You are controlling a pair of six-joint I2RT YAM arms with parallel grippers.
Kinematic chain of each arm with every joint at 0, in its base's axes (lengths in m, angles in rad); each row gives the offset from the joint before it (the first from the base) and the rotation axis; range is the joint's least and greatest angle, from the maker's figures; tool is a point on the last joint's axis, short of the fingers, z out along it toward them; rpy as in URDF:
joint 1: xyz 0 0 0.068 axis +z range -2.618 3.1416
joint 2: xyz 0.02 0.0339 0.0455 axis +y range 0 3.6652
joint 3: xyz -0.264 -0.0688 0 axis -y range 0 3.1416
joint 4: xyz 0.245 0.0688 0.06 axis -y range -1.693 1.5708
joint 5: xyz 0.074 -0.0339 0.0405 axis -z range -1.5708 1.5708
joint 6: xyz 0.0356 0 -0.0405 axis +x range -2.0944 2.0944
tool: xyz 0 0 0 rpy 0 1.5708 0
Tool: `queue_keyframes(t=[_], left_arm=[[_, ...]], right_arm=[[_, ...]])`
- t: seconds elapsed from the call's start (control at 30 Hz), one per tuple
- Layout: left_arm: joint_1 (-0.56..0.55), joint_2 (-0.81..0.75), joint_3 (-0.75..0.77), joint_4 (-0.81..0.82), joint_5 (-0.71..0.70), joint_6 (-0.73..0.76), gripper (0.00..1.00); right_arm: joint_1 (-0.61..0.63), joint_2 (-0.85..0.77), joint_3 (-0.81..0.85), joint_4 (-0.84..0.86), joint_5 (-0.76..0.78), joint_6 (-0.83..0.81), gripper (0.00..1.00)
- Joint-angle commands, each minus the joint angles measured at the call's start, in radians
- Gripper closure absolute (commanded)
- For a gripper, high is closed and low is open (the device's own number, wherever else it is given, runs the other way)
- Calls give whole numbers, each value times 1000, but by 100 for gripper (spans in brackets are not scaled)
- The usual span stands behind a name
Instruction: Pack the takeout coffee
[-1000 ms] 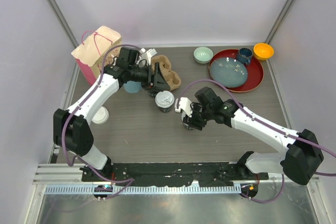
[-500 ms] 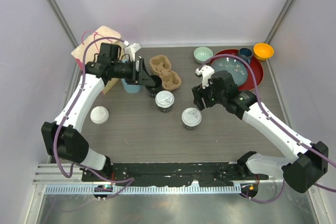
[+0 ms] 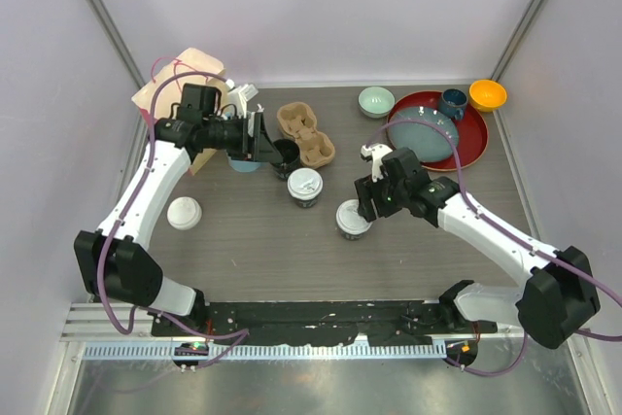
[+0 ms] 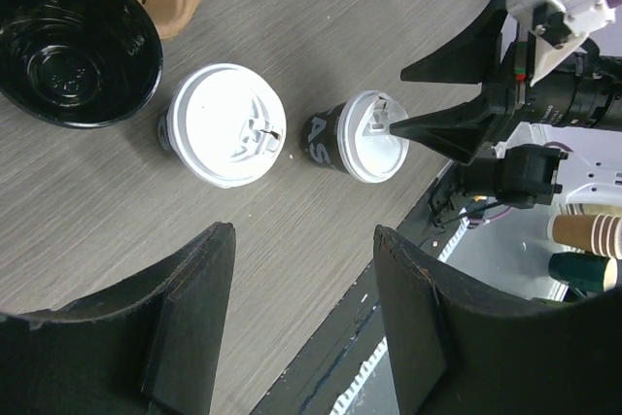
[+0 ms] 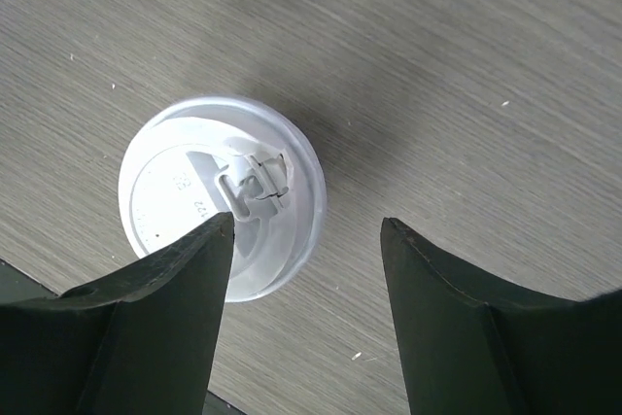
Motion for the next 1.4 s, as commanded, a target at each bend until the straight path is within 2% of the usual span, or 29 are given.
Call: queue_keyframes(t=[0.0,0.27,0.57,0.73,0.97,1.17,1.37], left_arm=[[8,-53,22,-20,-13,52,37],[19,-61,11,-60,-67,117,37],[26,-106,88,-247,-220,307,36],[28,-136,124,-358,-384,350,36],[35,-196,236,-410,-575,362,36],[72,-204,312,-428,-733,370,34],[117,-195,379,-378,-915,417,23]], right_arm=[[2,9,-19,48,-26,28,33],[3,17,-21,53,-20,19,37],[2,-25,142,-30,-3,-25,32],[3,-71,165,-21,19,-30,30],[2,-103,147,14,14,-56,29],[-11,-4,249,31,37,-53,29],[-17,145,387,79,-29,-75,28]])
